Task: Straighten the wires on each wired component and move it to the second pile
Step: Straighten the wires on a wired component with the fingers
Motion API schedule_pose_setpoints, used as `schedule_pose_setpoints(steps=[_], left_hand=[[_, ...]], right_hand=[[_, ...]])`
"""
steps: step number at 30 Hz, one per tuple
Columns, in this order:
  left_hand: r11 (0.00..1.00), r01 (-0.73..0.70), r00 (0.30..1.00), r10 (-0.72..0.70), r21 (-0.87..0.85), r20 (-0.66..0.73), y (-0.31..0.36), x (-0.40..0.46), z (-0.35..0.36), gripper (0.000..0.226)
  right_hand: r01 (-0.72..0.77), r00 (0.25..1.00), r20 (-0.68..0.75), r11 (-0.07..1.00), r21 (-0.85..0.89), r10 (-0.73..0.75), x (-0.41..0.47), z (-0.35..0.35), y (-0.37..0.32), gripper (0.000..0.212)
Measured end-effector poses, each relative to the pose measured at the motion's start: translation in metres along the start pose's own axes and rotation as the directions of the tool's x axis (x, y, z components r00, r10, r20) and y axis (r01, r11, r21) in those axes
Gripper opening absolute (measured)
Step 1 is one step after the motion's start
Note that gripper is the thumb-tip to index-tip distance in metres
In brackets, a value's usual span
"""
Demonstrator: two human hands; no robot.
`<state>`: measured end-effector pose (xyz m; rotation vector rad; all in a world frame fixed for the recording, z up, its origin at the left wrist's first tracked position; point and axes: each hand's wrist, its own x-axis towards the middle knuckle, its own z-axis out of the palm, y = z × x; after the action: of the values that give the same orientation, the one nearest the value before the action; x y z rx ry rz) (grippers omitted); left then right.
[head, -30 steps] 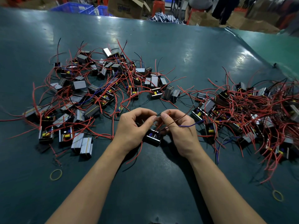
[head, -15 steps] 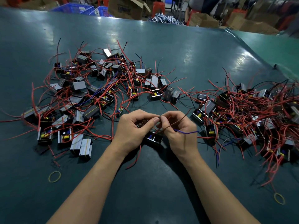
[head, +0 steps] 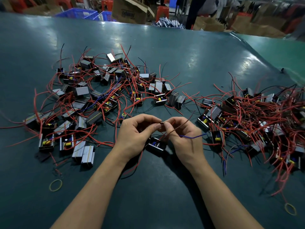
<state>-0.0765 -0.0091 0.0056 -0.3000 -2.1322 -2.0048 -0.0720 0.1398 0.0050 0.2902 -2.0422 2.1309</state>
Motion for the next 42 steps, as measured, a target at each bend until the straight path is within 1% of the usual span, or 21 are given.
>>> schedule_pose_setpoints(steps=[5,7,11,13,16,19,21,26,30,32,33,34,35,36,37,38,39,40,41,42], left_hand=[[0.997,0.01,1.0,-0.012,0.082,0.024,-0.002,0.0,0.0,0.015],[0.995,0.01,1.0,-0.013,0.102,0.024,-0.002,0.001,0.001,0.012],[0.994,-0.027,0.999,0.022,0.109,0.043,0.0,0.0,0.001,0.013],[0.989,-0.049,0.998,0.044,0.141,0.038,-0.001,0.0,0.0,0.013],[0.974,-0.078,0.997,0.078,0.21,0.008,-0.002,0.0,0.0,0.014],[0.94,-0.154,0.985,0.172,0.303,-0.031,-0.004,-0.001,0.002,0.013],[0.928,-0.198,0.975,0.219,0.315,-0.035,-0.005,-0.001,0.001,0.013],[0.915,-0.248,0.962,0.271,0.319,-0.028,-0.005,0.0,0.002,0.013],[0.902,-0.273,0.952,0.304,0.335,-0.04,-0.004,0.0,0.002,0.013],[0.881,-0.293,0.946,0.323,0.373,-0.022,-0.004,-0.001,0.003,0.014],[0.863,-0.304,0.941,0.338,0.402,-0.013,-0.005,-0.001,0.005,0.014],[0.845,-0.313,0.936,0.353,0.433,-0.012,-0.005,-0.002,0.006,0.013],[0.829,-0.318,0.93,0.367,0.46,-0.018,-0.006,-0.002,0.007,0.012],[0.818,-0.319,0.926,0.377,0.479,-0.026,-0.007,-0.002,0.007,0.011],[0.813,-0.318,0.924,0.381,0.488,-0.033,-0.007,-0.002,0.007,0.011],[0.814,-0.313,0.925,0.379,0.489,-0.038,-0.007,-0.003,0.007,0.01],[0.822,-0.304,0.928,0.37,0.482,-0.045,-0.007,-0.003,0.006,0.011],[0.834,-0.291,0.932,0.357,0.47,-0.056,-0.007,-0.003,0.006,0.011],[0.847,-0.278,0.936,0.345,0.453,-0.069,-0.007,-0.002,0.005,0.011],[0.859,-0.268,0.939,0.334,0.436,-0.08,-0.007,-0.001,0.004,0.01]], right_hand=[[0.004,1.0,-0.001,0.998,-0.058,-0.004,0.002,-0.002,0.002,0.014],[-0.003,1.0,0.001,0.999,-0.054,0.003,0.003,-0.003,0.004,0.015],[0.021,1.0,0.019,0.994,-0.111,-0.019,0.003,-0.003,0.006,0.015],[0.008,1.0,0.027,0.995,-0.104,-0.006,0.002,-0.004,0.006,0.014],[-0.043,0.998,0.045,0.995,-0.094,0.048,0.003,-0.005,0.006,0.014],[-0.147,0.987,0.065,0.989,-0.018,0.147,0.008,-0.005,0.003,0.012],[-0.201,0.977,0.082,0.979,0.022,0.199,0.011,-0.007,0.001,0.012],[-0.282,0.946,0.171,0.959,0.023,0.274,0.014,-0.009,-0.003,0.015],[-0.397,0.887,0.28,0.916,0.056,0.367,0.02,-0.012,-0.011,0.023],[-0.43,0.883,0.254,0.897,0.099,0.395,0.021,-0.012,-0.013,0.025],[-0.415,0.899,0.197,0.905,0.094,0.392,0.02,-0.01,-0.012,0.026],[-0.373,0.924,0.117,0.926,0.057,0.365,0.018,-0.006,-0.009,0.027],[-0.307,0.951,0.016,0.951,-0.035,0.307,0.014,-0.001,-0.006,0.027],[-0.227,0.973,-0.082,0.959,-0.168,0.216,0.009,0.004,-0.001,0.028],[-0.144,0.983,-0.157,0.936,-0.323,0.097,0.004,0.01,0.003,0.028],[-0.06,0.981,-0.191,0.891,-0.45,-0.03,0.0,0.014,0.006,0.027],[0.015,0.972,-0.191,0.852,-0.523,-0.134,-0.004,0.016,0.007,0.024],[0.091,0.964,-0.161,0.834,-0.544,-0.21,-0.006,0.016,0.006,0.019],[0.164,0.959,-0.103,0.817,-0.552,-0.262,-0.007,0.012,0.004,0.012],[0.222,0.959,-0.029,0.81,-0.544,-0.282,-0.008,0.006,0.001,0.003]])
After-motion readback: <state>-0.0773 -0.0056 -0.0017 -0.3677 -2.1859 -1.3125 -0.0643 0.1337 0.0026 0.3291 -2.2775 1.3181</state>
